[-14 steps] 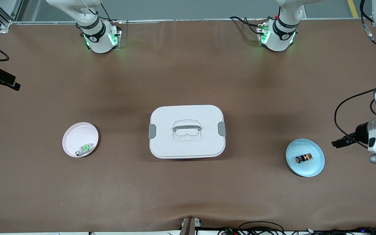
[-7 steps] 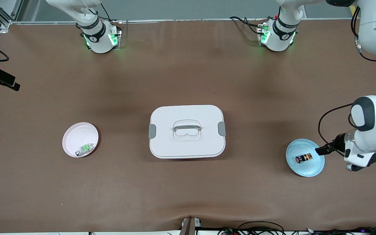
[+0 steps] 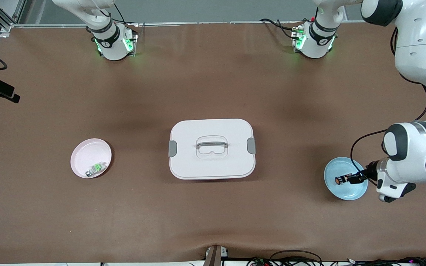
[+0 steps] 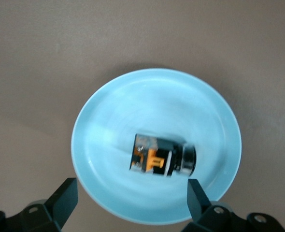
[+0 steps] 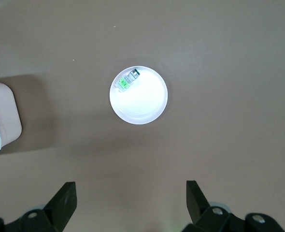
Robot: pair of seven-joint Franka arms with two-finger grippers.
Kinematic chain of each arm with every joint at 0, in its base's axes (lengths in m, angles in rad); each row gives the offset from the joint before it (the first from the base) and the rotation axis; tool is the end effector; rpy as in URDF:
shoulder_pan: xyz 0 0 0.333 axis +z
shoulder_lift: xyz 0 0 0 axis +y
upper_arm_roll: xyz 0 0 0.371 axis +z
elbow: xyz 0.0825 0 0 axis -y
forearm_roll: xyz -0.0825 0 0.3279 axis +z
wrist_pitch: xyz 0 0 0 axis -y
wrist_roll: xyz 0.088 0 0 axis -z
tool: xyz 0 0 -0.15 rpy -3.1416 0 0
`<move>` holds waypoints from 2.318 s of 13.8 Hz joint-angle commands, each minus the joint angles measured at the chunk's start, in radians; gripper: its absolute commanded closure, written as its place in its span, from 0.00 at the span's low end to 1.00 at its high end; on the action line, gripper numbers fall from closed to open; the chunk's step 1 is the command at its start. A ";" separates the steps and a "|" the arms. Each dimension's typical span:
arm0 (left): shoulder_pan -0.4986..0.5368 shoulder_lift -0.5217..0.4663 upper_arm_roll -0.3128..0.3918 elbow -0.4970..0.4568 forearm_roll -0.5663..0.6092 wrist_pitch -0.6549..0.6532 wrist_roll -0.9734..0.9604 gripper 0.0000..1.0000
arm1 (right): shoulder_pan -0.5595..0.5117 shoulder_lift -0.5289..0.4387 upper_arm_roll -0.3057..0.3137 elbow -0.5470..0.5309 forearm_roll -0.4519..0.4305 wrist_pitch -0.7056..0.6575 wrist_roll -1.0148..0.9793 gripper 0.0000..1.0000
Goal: Transfer orange switch to right arm and place
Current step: 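Lower the left gripper around the orange switch and close it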
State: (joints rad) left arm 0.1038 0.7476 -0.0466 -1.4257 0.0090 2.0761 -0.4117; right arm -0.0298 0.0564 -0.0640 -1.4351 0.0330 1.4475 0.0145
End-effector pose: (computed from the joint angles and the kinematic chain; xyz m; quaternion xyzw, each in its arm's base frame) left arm 0.7011 0.0478 0.2737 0.9707 0.2350 -0.0496 0.0036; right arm 0.5033 -0.0408 0.6534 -0.9983 0.0524 0.0213 0.0155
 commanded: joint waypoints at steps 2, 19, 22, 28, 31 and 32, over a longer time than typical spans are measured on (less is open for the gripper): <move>-0.035 0.056 0.007 0.044 -0.007 0.055 -0.084 0.00 | -0.007 -0.006 0.009 -0.004 -0.005 0.005 0.008 0.00; -0.042 0.104 0.011 0.039 0.026 0.120 -0.006 0.00 | -0.015 -0.006 0.007 -0.002 -0.002 0.011 0.008 0.00; -0.045 0.113 0.011 0.038 0.026 0.133 -0.015 0.00 | -0.016 -0.006 0.009 -0.002 -0.001 0.011 0.008 0.00; -0.044 0.108 0.011 0.024 0.025 0.167 -0.024 0.00 | -0.018 -0.006 0.007 -0.002 -0.001 0.011 0.008 0.00; -0.046 0.105 0.011 0.013 0.023 0.168 -0.024 0.00 | -0.018 -0.006 0.007 -0.002 -0.001 0.011 0.008 0.00; -0.047 0.104 0.011 0.011 0.022 0.168 -0.025 0.00 | -0.018 -0.006 0.007 -0.002 -0.001 0.011 0.008 0.00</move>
State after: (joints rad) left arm 0.0637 0.8472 -0.0399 -1.4154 0.0180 2.2334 -0.4261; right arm -0.0353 0.0564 -0.0648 -1.4352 0.0330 1.4550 0.0145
